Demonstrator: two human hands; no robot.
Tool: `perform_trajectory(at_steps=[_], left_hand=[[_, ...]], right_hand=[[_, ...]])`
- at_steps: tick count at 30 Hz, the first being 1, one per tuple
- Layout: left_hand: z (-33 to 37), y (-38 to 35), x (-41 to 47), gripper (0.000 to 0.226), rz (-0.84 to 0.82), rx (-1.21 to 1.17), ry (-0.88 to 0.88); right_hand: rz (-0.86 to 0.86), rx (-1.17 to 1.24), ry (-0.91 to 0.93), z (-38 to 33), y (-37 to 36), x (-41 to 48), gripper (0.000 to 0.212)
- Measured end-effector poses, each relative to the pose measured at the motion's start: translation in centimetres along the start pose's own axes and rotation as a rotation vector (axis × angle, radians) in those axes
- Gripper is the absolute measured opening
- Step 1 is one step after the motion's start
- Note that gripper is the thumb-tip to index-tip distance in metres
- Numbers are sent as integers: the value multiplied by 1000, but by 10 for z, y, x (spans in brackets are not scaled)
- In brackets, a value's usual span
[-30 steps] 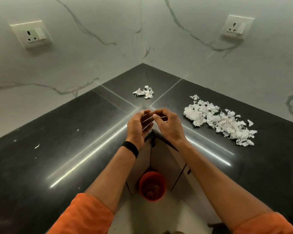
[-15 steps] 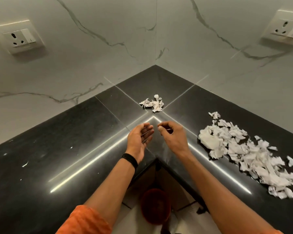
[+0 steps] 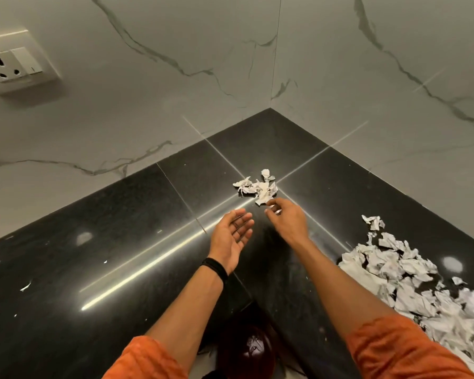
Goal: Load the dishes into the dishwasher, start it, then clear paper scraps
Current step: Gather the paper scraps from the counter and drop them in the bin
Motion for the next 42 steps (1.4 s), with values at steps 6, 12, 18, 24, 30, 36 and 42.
perform_trajectory(at_steps=[6,12,18,24,30,36,42], left_hand=[[14,9,30,30,-12,-18,36],[24,31,63,31,16,-45,78],[23,33,93,29,2,-84,99],[4,22,106,25,25,-98,100],[-12,11,104,34,9,-313,102],[-7,13,103,42,54,-598,31],[5,19,106,41,61,-622,16]], right_hand=[[-79,-297,-6,0,-8,43,46],[-82,-381,36,13,-15,62,31],[85,-100,19,24,-17,35,16],[193,201,27,8,-15,9,14],[128,508,104,-25,-30,-10,16],[222,430,52,-23,-25,-8,2],[13,-95,-74,16,-3,29,30]])
Point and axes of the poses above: each hand's wrist, its own x-axis towards the middle knuckle, its own y-axis out of the back of the hand, z = x × y, the point moved 2 cm from there along x, towards the middle knuckle, and after that the axes turned 14 degrees about -z, right-handed, at the moved point
